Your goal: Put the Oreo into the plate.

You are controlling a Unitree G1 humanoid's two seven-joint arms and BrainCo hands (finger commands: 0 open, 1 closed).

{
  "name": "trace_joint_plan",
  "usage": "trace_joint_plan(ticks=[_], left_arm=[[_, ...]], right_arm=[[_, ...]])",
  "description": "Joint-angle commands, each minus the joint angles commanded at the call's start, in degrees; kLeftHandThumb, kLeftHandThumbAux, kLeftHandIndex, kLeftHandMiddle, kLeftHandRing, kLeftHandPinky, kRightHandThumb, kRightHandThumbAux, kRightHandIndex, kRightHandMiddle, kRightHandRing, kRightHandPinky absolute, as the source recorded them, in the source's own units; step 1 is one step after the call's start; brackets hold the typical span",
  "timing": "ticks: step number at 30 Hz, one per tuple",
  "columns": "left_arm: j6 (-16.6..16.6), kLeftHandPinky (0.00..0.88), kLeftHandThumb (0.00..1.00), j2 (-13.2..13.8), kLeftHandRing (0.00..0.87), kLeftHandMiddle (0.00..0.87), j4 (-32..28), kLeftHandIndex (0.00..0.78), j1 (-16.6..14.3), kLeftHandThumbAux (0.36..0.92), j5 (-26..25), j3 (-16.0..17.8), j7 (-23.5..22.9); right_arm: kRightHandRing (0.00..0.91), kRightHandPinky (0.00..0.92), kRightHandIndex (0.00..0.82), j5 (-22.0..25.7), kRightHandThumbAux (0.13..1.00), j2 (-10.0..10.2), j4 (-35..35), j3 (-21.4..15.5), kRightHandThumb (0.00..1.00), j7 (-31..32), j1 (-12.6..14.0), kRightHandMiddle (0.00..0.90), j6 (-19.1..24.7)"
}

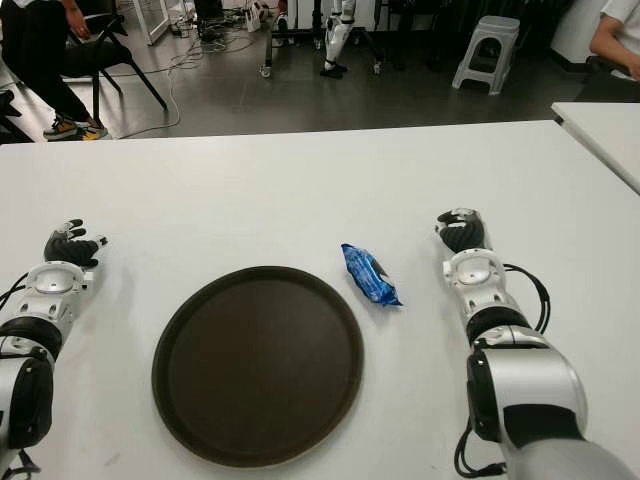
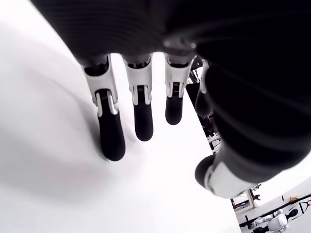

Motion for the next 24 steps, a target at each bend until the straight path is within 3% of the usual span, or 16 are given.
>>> trace_joint_plan(ticks=[2, 4, 8, 14, 24], left_arm=[[0.0, 0.177, 0.301, 0.0, 0.164, 0.135, 0.0, 0.092, 0.0, 0.74, 0.0, 0.0, 0.0], [0.1, 0.177, 0.303, 0.0, 0.164, 0.136, 0.0, 0.092, 0.0, 0.741, 0.0, 0.0, 0.0], [0.1, 0.178, 0.3, 0.0, 0.166, 0.139, 0.0, 0.09, -0.1, 0.746, 0.0, 0.0, 0.1], [0.1, 0.173, 0.292, 0.0, 0.16, 0.132, -0.1, 0.081, -0.1, 0.749, 0.0, 0.0, 0.1], [-0.1, 0.175, 0.293, 0.0, 0.165, 0.135, -0.2, 0.084, -0.1, 0.745, 0.3, -0.3, 0.2]], right_arm=[[0.258, 0.267, 0.257, 0.2, 0.743, 0.0, 0.0, -0.1, 0.361, 0.3, 0.0, 0.238, -0.1], [0.202, 0.206, 0.186, 0.4, 0.739, 0.0, 0.0, -0.3, 0.226, 0.7, 0.0, 0.187, -0.4], [0.098, 0.134, 0.076, 1.1, 0.703, 0.1, -0.1, -0.9, 0.064, 2.6, 0.2, 0.077, -0.9], [0.011, 0.021, 0.008, 1.0, 0.618, -0.1, -0.1, -0.7, 0.006, 5.5, 0.2, 0.008, -0.7], [0.0, 0.0, 0.0, 0.6, 0.507, 0.0, -0.4, 0.2, 0.0, 6.3, 0.2, 0.0, -1.6]])
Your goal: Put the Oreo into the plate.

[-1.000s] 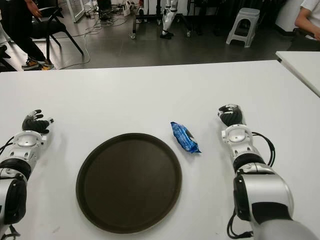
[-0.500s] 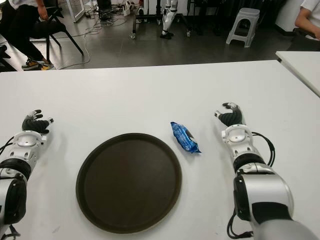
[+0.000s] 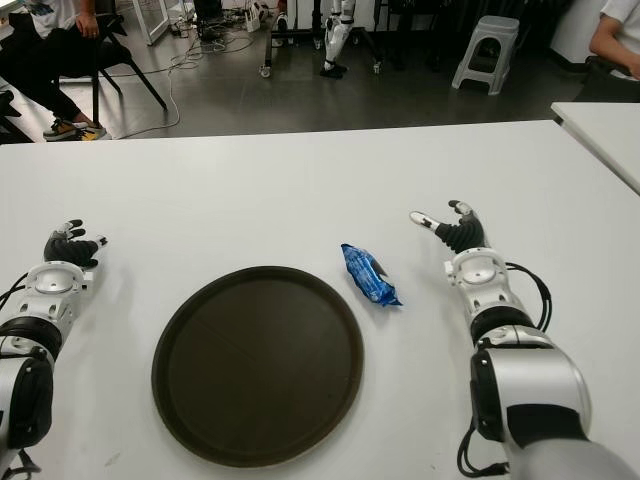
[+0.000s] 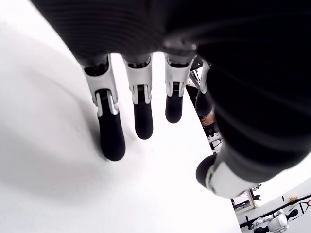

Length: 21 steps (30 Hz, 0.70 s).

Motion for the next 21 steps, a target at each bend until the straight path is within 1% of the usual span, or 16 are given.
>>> trace_joint_plan(ticks=[2, 4, 5, 6, 7, 8, 11, 12, 13, 15, 17, 18, 19, 20, 21], left_arm=[[0.0, 0.185, 0.295, 0.0, 0.168, 0.141, 0.0, 0.082, 0.0, 0.751, 0.0, 0.0, 0.0], [0.0, 0.188, 0.297, -0.1, 0.169, 0.142, 0.0, 0.082, 0.0, 0.753, -0.1, 0.1, 0.0], [0.0, 0.188, 0.298, -0.1, 0.169, 0.143, 0.0, 0.082, 0.0, 0.754, -0.2, 0.2, 0.0], [-0.1, 0.188, 0.298, -0.1, 0.169, 0.143, 0.0, 0.082, 0.0, 0.754, -0.4, 0.3, 0.0], [-0.1, 0.183, 0.298, -0.1, 0.168, 0.142, -0.1, 0.081, 0.0, 0.754, -0.5, 0.4, 0.0], [-0.1, 0.176, 0.298, -0.1, 0.165, 0.14, -0.1, 0.079, 0.0, 0.753, -0.6, 0.5, -0.1], [-0.1, 0.162, 0.298, -0.1, 0.16, 0.136, -0.1, 0.076, 0.0, 0.753, -0.6, 0.6, -0.1], [0.0, 0.157, 0.297, -0.1, 0.158, 0.135, -0.1, 0.074, 0.0, 0.753, -0.5, 0.5, -0.1], [0.0, 0.156, 0.296, -0.1, 0.155, 0.132, -0.1, 0.073, 0.0, 0.754, -0.5, 0.4, 0.0], [0.0, 0.155, 0.295, -0.1, 0.153, 0.13, -0.1, 0.072, 0.0, 0.756, -0.4, 0.3, 0.0], [-0.1, 0.164, 0.296, -0.1, 0.155, 0.133, -0.1, 0.074, 0.0, 0.757, -0.4, 0.3, 0.0], [-0.1, 0.167, 0.296, -0.2, 0.156, 0.134, -0.1, 0.074, 0.0, 0.757, -0.5, 0.3, 0.0], [-0.1, 0.17, 0.297, -0.2, 0.16, 0.137, -0.1, 0.075, 0.0, 0.756, -0.5, 0.3, 0.0], [0.0, 0.173, 0.298, -0.1, 0.162, 0.138, -0.1, 0.076, -0.1, 0.755, -0.5, 0.3, 0.0], [0.0, 0.17, 0.296, -0.1, 0.161, 0.137, -0.1, 0.076, -0.1, 0.755, -0.5, 0.3, 0.0]], right_arm=[[0.0, 0.005, 0.0, 0.1, 0.477, -0.1, 0.0, 0.1, 0.0, 0.6, 0.0, 0.0, 0.1], [0.0, 0.012, 0.0, 0.4, 0.466, -0.1, 0.1, -0.1, 0.0, 1.1, -0.1, 0.0, 0.4], [0.001, 0.076, 0.0, 0.6, 0.46, 0.0, 0.1, -0.2, 0.0, 1.3, -0.1, 0.0, 0.6], [0.002, 0.099, 0.0, 0.9, 0.458, 0.0, 0.1, -0.5, 0.0, 1.3, -0.1, 0.0, 0.9], [0.01, 0.152, 0.0, 1.2, 0.452, 0.1, 0.1, -0.7, 0.0, 1.4, -0.1, 0.0, 1.0], [0.016, 0.183, 0.0, 1.4, 0.449, 0.1, 0.1, -0.9, 0.0, 1.4, -0.1, 0.0, 1.1], [0.023, 0.217, 0.0, 1.6, 0.444, 0.1, 0.1, -1.1, 0.0, 1.5, -0.1, 0.0, 1.2], [0.021, 0.21, 0.0, 1.6, 0.445, 0.2, 0.1, -1.2, 0.0, 1.5, -0.1, 0.0, 1.2], [0.079, 0.243, 0.0, 1.6, 0.443, 0.2, 0.1, -1.3, 0.0, 1.5, 0.0, 0.0, 1.2], [0.161, 0.291, 0.0, 1.8, 0.44, 0.2, 0.1, -1.5, 0.0, 1.6, 0.0, 0.0, 1.3], [0.293, 0.375, 0.0, 1.9, 0.438, 0.2, 0.1, -1.5, 0.0, 1.7, 0.0, 0.0, 1.4], [0.317, 0.391, 0.0, 1.8, 0.439, 0.2, 0.1, -1.4, 0.0, 1.6, -0.1, 0.0, 1.5], [0.383, 0.443, 0.0, 1.7, 0.432, 0.2, 0.1, -1.4, 0.0, 1.6, -0.1, 0.0, 1.6], [0.426, 0.478, 0.0, 1.5, 0.428, 0.2, 0.2, -1.2, 0.0, 1.5, -0.2, 0.0, 1.8], [0.449, 0.497, 0.0, 1.4, 0.424, 0.1, 0.2, -1.1, 0.0, 1.4, -0.2, 0.0, 2.0]])
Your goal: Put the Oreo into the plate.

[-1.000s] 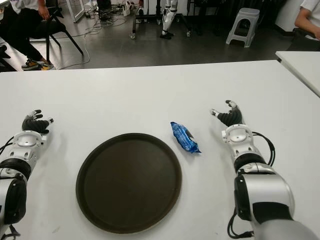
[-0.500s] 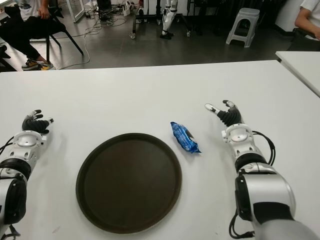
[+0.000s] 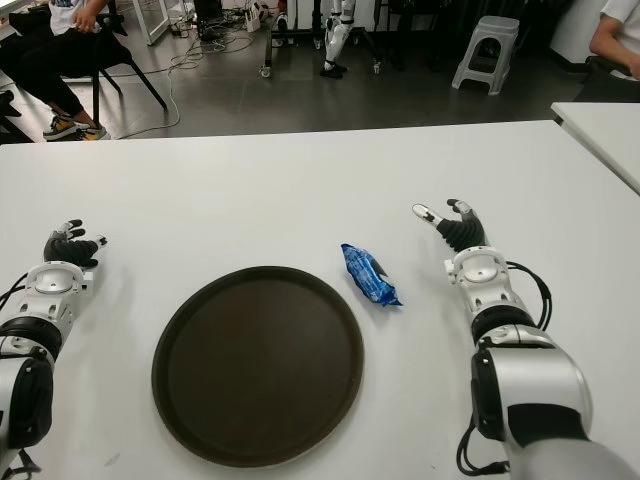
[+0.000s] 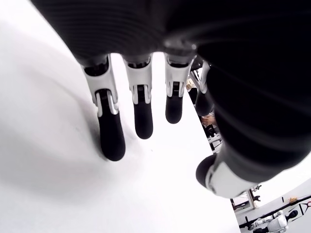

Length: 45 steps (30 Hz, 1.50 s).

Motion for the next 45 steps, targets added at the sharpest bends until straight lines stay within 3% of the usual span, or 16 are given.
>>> trace_joint_plan(ticks=[3, 6, 8, 10, 11, 13, 14, 19, 26, 28, 37, 45], left_arm=[[0.1, 0.154, 0.283, 0.0, 0.152, 0.127, 0.0, 0.074, 0.0, 0.757, 0.0, -0.1, 0.0], [0.1, 0.137, 0.286, 0.1, 0.145, 0.12, 0.0, 0.075, 0.0, 0.751, 0.0, -0.1, 0.0], [0.0, 0.135, 0.294, 0.0, 0.145, 0.119, 0.0, 0.078, 0.1, 0.748, 0.1, -0.2, -0.1], [0.0, 0.14, 0.309, 0.0, 0.145, 0.12, 0.0, 0.078, 0.1, 0.746, 0.2, -0.2, -0.1], [0.0, 0.141, 0.311, 0.0, 0.145, 0.12, 0.0, 0.078, 0.1, 0.745, 0.2, -0.2, -0.1], [0.0, 0.138, 0.299, 0.0, 0.139, 0.115, 0.0, 0.071, 0.1, 0.745, 0.1, -0.2, -0.1], [0.0, 0.138, 0.297, 0.0, 0.138, 0.115, 0.0, 0.07, 0.1, 0.745, 0.0, -0.1, -0.1], [-0.2, 0.155, 0.283, -0.1, 0.147, 0.124, 0.0, 0.073, 0.1, 0.755, 0.0, -0.1, -0.2], [-0.1, 0.158, 0.265, -0.2, 0.155, 0.13, 0.0, 0.077, 0.0, 0.756, 0.1, -0.2, 0.0], [0.0, 0.156, 0.262, -0.3, 0.153, 0.127, 0.0, 0.073, 0.0, 0.755, 0.1, -0.2, 0.1], [0.5, 0.162, 0.278, -0.4, 0.151, 0.124, 0.0, 0.071, 0.0, 0.758, 0.0, -0.1, 0.5], [0.1, 0.17, 0.3, -0.5, 0.156, 0.129, 0.0, 0.076, 0.1, 0.764, 0.0, -0.1, 0.3]], right_arm=[[0.534, 0.569, 0.0, -0.9, 0.417, -0.2, 0.1, 0.9, 0.0, -0.7, -0.4, 0.0, 1.0], [0.523, 0.574, 0.0, -1.4, 0.434, -0.3, 0.1, 1.3, 0.0, -1.2, -0.6, 0.0, 1.7], [0.457, 0.545, 0.0, -1.2, 0.451, -0.2, 0.2, 1.1, 0.0, -1.7, -0.8, 0.0, 2.2], [0.305, 0.454, 0.0, -1.0, 0.478, -0.1, 0.2, 1.0, 0.0, -2.1, -0.9, 0.0, 2.6], [0.284, 0.442, 0.0, -0.8, 0.482, -0.1, 0.2, 0.9, 0.0, -2.2, -0.9, 0.0, 2.7], [0.156, 0.291, 0.0, -0.7, 0.495, 0.0, 0.1, 0.9, 0.0, -2.8, -0.9, 0.0, 2.9], [0.133, 0.264, 0.0, -0.7, 0.498, 0.1, 0.1, 0.8, 0.0, -3.2, -1.0, 0.0, 3.0], [0.187, 0.338, 0.0, -0.7, 0.524, 0.2, 0.1, 0.9, 0.0, -3.9, -1.0, 0.0, 3.1], [0.026, 0.063, 0.0, -0.8, 0.535, 0.2, 0.1, 1.0, 0.0, -4.5, -0.6, 0.0, 2.3], [0.013, 0.092, 0.0, -1.4, 0.535, 0.3, 0.0, 1.6, 0.0, -4.5, -0.3, 0.0, 2.0], [0.0, 0.004, 0.0, -3.8, 0.578, 0.5, -0.4, 4.8, 0.0, -4.7, 0.0, 0.0, 1.1], [0.0, 0.0, 0.0, -8.4, 0.569, 0.2, -1.4, 10.5, 0.0, -5.9, 0.6, 0.0, -1.9]])
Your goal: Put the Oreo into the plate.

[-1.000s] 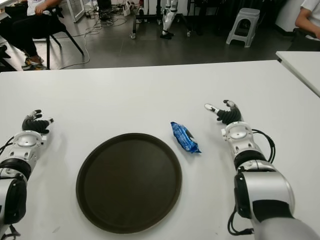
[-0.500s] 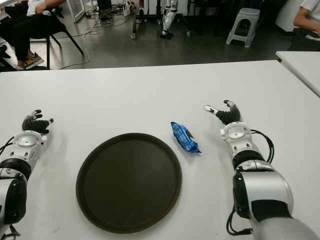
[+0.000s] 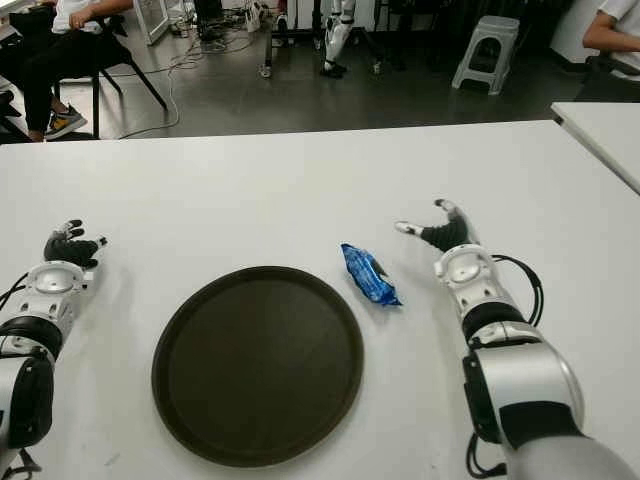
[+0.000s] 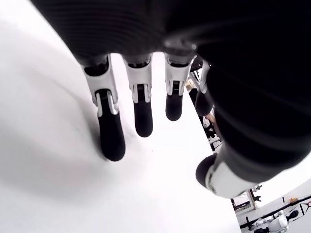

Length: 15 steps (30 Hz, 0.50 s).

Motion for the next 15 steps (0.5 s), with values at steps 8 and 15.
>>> trace_joint_plan(ticks=[8, 15], left_arm=[[0.1, 0.142, 0.291, -0.1, 0.149, 0.131, 0.0, 0.074, 0.0, 0.766, -0.1, 0.0, 0.1], [0.2, 0.157, 0.251, -0.1, 0.15, 0.128, 0.0, 0.08, 0.0, 0.765, 0.2, -0.2, 0.1]], right_arm=[[0.0, 0.0, 0.0, -2.0, 0.586, -0.4, -0.3, 2.7, 0.0, -1.0, 0.2, 0.0, -1.7], [0.0, 0.0, 0.0, -3.2, 0.596, -0.6, -2.7, 5.1, 0.0, -1.9, 1.8, 0.0, -4.4]])
